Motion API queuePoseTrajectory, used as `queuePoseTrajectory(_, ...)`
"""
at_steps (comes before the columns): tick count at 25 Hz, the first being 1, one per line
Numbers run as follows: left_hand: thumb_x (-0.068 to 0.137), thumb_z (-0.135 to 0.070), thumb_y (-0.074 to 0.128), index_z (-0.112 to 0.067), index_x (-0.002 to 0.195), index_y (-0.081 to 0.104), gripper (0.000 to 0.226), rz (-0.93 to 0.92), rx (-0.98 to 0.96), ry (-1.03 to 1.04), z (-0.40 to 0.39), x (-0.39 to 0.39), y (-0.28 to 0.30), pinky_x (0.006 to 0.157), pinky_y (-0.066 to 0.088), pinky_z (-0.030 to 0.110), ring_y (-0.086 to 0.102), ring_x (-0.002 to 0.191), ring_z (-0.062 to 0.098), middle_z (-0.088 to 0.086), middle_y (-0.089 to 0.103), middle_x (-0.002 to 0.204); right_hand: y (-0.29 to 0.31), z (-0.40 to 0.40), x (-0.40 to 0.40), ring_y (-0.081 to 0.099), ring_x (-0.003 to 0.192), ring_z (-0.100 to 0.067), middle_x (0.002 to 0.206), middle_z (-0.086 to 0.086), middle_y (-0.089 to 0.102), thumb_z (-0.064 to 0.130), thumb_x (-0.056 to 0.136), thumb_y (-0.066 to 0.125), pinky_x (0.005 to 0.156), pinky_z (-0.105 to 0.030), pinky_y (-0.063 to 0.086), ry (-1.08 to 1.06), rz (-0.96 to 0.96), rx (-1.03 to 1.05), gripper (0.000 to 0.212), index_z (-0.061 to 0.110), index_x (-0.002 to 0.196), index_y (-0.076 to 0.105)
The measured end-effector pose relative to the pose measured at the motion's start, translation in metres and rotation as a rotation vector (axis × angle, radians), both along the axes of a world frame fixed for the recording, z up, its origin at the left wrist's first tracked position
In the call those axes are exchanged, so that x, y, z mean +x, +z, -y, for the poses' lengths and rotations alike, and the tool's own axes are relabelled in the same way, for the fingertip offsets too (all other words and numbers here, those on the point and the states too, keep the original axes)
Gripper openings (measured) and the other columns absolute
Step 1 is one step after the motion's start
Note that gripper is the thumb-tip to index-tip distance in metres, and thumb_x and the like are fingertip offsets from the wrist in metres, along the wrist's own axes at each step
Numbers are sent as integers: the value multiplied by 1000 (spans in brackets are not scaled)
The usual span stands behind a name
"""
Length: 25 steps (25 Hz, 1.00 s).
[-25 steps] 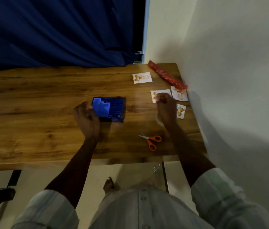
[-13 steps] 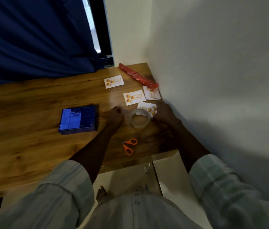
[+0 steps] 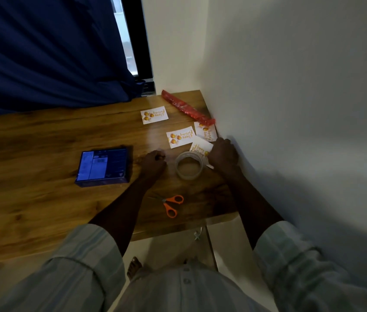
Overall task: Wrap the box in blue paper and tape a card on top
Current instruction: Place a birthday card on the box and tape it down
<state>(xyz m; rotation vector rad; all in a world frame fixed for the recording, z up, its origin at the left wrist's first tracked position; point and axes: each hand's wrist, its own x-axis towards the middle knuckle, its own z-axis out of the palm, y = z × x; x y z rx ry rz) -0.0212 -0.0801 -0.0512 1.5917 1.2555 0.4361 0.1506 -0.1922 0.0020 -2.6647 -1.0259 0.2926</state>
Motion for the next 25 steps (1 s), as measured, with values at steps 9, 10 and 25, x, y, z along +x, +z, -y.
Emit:
queuePoseTrajectory(9,98,-20,51,-11,112,61,19,255,-131,58,10,-6,35,73,55,31,65,88,21,4,65,96,39,-4,-12,64,104,-26,124,-5,60,15,92,58,81,-41,58,-25,-579,562,39,15,130,52)
queuePoseTrajectory(10,99,-24,51,-12,108,61,19,370,-191,93,11,-9,46,71,57,29,67,84,19,5,67,92,35,-7,-20,65,102,-25,126,-4,59,13,93,56,77,-45,59,1,-654,571,41,20,133,52)
queuePoseTrajectory(25,83,-11,73,-17,86,60,14,390,140,646,-44,-168,38,71,53,27,64,77,7,-5,66,82,8,-106,-202,61,108,-20,124,-10,60,-4,76,76,72,-25,55,17,-996,498,77,11,142,38)
